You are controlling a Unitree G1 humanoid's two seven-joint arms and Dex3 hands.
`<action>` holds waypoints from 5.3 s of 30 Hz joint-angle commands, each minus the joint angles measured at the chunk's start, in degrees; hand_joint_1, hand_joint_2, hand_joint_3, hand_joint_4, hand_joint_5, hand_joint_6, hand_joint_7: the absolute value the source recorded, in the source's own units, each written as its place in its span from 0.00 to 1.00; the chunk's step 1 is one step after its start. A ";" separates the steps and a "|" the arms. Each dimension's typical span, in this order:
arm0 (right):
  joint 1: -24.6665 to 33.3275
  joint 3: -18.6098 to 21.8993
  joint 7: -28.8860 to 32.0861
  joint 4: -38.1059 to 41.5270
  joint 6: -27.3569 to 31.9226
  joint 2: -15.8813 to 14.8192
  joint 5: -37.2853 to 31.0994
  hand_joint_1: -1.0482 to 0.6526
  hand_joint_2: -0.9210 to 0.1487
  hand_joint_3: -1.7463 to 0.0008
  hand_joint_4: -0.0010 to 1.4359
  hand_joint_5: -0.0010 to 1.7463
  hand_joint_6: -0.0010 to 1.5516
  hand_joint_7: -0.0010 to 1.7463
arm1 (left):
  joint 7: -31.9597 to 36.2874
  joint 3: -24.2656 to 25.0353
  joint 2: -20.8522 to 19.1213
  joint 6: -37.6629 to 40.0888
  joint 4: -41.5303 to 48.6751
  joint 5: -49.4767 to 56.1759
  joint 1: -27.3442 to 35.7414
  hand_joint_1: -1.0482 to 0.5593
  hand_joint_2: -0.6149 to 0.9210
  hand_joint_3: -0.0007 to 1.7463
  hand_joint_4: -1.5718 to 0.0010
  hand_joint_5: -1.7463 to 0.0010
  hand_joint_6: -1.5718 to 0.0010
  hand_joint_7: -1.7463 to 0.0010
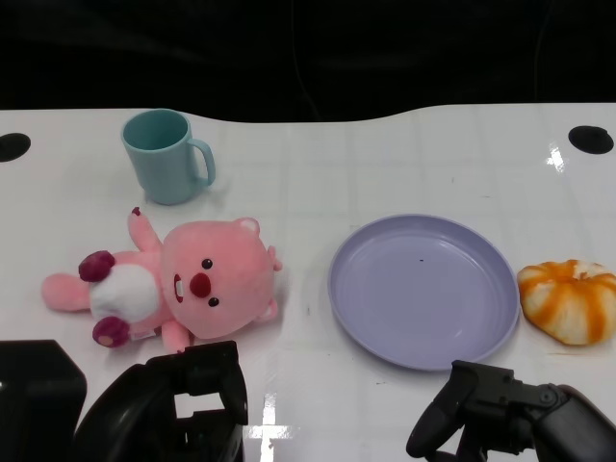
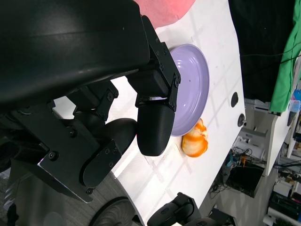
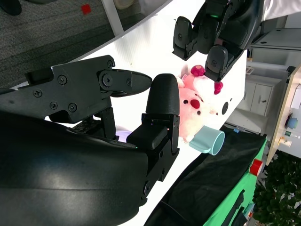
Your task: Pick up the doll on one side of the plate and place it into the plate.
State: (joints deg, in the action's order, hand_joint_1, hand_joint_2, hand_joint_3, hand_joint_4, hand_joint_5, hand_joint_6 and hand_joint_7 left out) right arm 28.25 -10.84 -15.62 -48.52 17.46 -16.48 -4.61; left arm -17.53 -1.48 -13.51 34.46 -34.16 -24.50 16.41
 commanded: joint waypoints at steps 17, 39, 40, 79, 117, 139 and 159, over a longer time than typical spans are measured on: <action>0.07 0.75 0.14 -0.43 -0.53 -0.26 0.29 0.46 0.00 0.80 0.47 0.90 0.39 0.73 | -1.74 2.21 0.00 -4.77 2.47 -0.86 -0.59 0.57 0.65 0.80 0.43 0.04 0.47 0.15; -1.61 -0.12 0.45 -0.31 0.64 0.10 -0.32 0.46 0.00 0.80 0.46 0.90 0.39 0.73 | -3.18 7.86 -6.76 -15.46 4.22 6.71 -7.70 0.31 1.00 0.11 0.79 0.53 0.67 0.87; -1.64 -0.16 0.46 -0.31 0.65 0.14 -0.31 0.46 0.00 0.80 0.46 0.90 0.39 0.73 | -3.08 7.77 -7.64 -15.68 3.96 7.99 -8.05 0.30 1.00 0.11 0.80 0.57 0.68 0.90; -1.31 -0.17 0.42 -1.65 1.42 0.29 -0.56 0.46 0.00 0.80 0.46 0.91 0.39 0.74 | -9.78 -18.85 -24.26 -22.16 29.10 69.85 -38.58 0.23 0.99 0.00 0.84 0.86 0.76 1.00; -0.03 -0.18 0.31 -4.29 3.39 0.09 -0.76 0.46 0.00 0.80 0.46 0.91 0.39 0.74 | 4.28 -32.45 -5.74 -29.32 88.32 72.09 -54.77 0.25 1.00 0.04 0.79 0.97 0.75 0.99; -1.87 -1.25 0.72 -1.57 2.86 0.97 -0.55 0.47 0.00 0.80 0.46 0.90 0.38 0.74 | 36.59 -23.90 -6.82 -49.33 94.20 60.60 -48.04 0.53 0.79 0.53 0.42 0.00 0.56 0.00; -1.83 -0.46 0.82 0.36 0.97 0.63 -0.47 0.48 0.00 0.80 0.47 0.91 0.39 0.74 | 29.84 -13.23 -5.01 -44.01 61.66 51.73 -40.03 0.57 0.62 0.83 0.37 0.00 0.50 0.00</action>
State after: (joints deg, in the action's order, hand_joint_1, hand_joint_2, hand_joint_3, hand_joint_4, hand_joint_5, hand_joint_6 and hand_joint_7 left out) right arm 26.02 -11.79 -14.92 -48.13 19.36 -15.65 -5.59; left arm 13.17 -15.71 -18.40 -10.97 30.41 27.23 -23.82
